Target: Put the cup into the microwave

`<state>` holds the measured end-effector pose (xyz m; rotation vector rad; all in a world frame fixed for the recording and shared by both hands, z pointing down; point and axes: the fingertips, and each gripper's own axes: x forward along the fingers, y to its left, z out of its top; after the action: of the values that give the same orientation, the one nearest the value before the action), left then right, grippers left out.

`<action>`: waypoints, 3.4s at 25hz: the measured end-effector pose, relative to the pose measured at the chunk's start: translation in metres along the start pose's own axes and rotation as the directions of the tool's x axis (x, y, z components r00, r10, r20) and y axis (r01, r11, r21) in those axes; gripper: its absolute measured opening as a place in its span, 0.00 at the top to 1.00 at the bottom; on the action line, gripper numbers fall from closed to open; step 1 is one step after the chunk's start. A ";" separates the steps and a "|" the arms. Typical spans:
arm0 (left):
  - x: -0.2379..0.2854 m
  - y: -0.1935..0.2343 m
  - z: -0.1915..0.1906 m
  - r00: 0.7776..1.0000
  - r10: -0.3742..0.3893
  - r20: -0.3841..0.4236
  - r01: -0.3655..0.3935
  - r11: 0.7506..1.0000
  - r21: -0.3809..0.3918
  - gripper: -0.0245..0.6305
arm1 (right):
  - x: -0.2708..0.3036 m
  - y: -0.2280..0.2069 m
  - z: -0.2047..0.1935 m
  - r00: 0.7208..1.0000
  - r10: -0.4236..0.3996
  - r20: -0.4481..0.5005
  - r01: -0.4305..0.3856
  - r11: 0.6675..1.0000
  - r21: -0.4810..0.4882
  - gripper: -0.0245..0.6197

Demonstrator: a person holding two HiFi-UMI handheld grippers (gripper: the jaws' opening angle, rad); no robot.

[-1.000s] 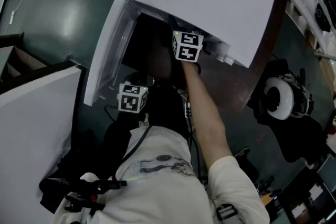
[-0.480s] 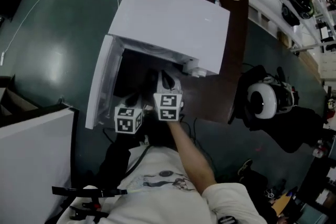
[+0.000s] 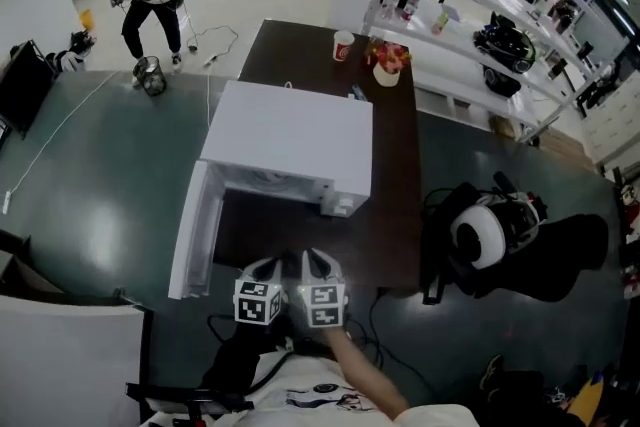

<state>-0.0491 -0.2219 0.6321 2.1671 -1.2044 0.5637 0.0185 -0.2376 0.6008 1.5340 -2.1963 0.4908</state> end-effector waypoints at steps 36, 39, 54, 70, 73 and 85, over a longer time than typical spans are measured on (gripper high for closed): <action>-0.214 -0.082 -0.128 0.986 -0.023 0.167 0.022 1.000 0.006 0.96 | -0.243 0.099 -0.074 0.988 -0.056 0.147 0.050 0.998 0.047 0.96; -0.238 -0.072 -0.155 0.987 -0.007 0.158 0.012 0.999 -0.030 0.96 | -0.259 0.129 -0.087 0.991 -0.036 0.130 0.032 0.999 0.035 0.96; -0.270 -0.080 -0.158 0.982 -0.041 0.186 0.036 0.999 0.026 0.96 | -0.307 0.138 -0.087 0.980 -0.092 0.176 0.084 0.995 0.051 0.96; -0.285 -0.129 -0.070 0.913 -0.029 0.407 -0.047 0.983 0.175 0.96 | -0.359 0.076 -0.031 0.920 -0.122 0.373 0.114 0.993 0.044 0.96; -0.282 -0.141 -0.065 0.905 -0.034 0.424 -0.058 0.977 0.203 0.96 | -0.359 0.073 -0.029 0.920 -0.108 0.376 0.106 0.994 0.026 0.96; -0.279 -0.161 -0.061 0.897 -0.045 0.440 -0.071 0.967 0.245 0.96 | -0.363 0.063 -0.031 0.915 -0.116 0.386 0.120 0.993 0.016 0.96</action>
<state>-0.0549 0.0564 0.4598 2.6055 -1.4458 0.2389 0.0748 0.0885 0.4348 1.8775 -2.3608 0.1463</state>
